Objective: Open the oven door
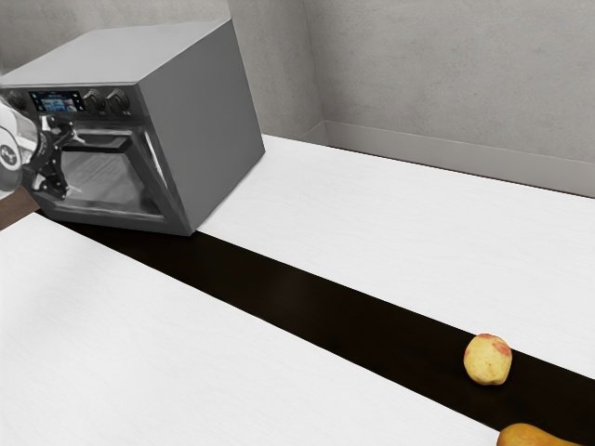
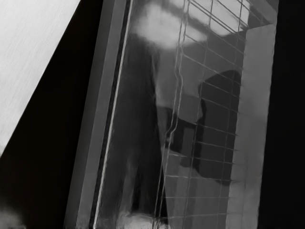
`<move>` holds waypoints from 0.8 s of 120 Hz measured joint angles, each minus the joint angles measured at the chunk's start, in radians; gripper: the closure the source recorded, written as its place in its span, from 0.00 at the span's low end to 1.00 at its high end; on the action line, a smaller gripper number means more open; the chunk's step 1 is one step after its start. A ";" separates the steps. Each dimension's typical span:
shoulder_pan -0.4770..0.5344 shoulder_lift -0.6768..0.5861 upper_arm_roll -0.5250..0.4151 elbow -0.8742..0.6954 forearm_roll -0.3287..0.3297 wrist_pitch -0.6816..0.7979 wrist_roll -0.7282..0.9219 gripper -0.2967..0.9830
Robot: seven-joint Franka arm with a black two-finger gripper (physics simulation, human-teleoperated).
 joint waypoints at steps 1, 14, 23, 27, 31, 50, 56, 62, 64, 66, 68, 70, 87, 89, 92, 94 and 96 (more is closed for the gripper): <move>0.000 -0.006 0.000 -0.010 -0.001 0.002 0.000 0.23; 0.005 -0.139 0.000 -0.197 -0.007 0.043 -0.002 0.24; 0.005 -0.250 -0.009 -0.333 0.000 0.074 -0.004 0.23; 0.013 -0.301 -0.021 -0.398 0.002 0.090 -0.005 0.23; 0.024 -0.359 -0.041 -0.473 -0.003 0.110 -0.006 0.23; 0.074 -0.591 -0.186 -0.675 -0.035 0.186 -0.013 0.23; 0.074 -0.612 -0.214 -0.665 -0.014 0.183 -0.015 0.23; 0.031 -0.591 -0.215 -0.449 0.054 0.032 -0.016 0.24; -0.010 -0.578 -0.214 -0.373 0.072 -0.035 -0.017 0.24; -0.057 -0.567 -0.213 -0.306 0.093 -0.099 -0.020 0.24; -0.108 -0.550 -0.211 -0.238 0.115 -0.164 -0.023 0.24; -0.160 -0.525 -0.204 -0.162 0.136 -0.233 -0.019 0.24; -0.460 -0.428 -0.166 0.039 0.265 -0.677 0.081 0.23; -0.486 -0.424 -0.164 0.040 0.273 -0.713 0.092 0.23; -0.518 -0.419 -0.162 0.042 0.277 -0.761 0.106 0.23; -0.528 -0.416 -0.160 0.043 0.270 -0.789 0.113 0.23; -0.531 -0.414 -0.159 0.043 0.264 -0.814 0.119 0.23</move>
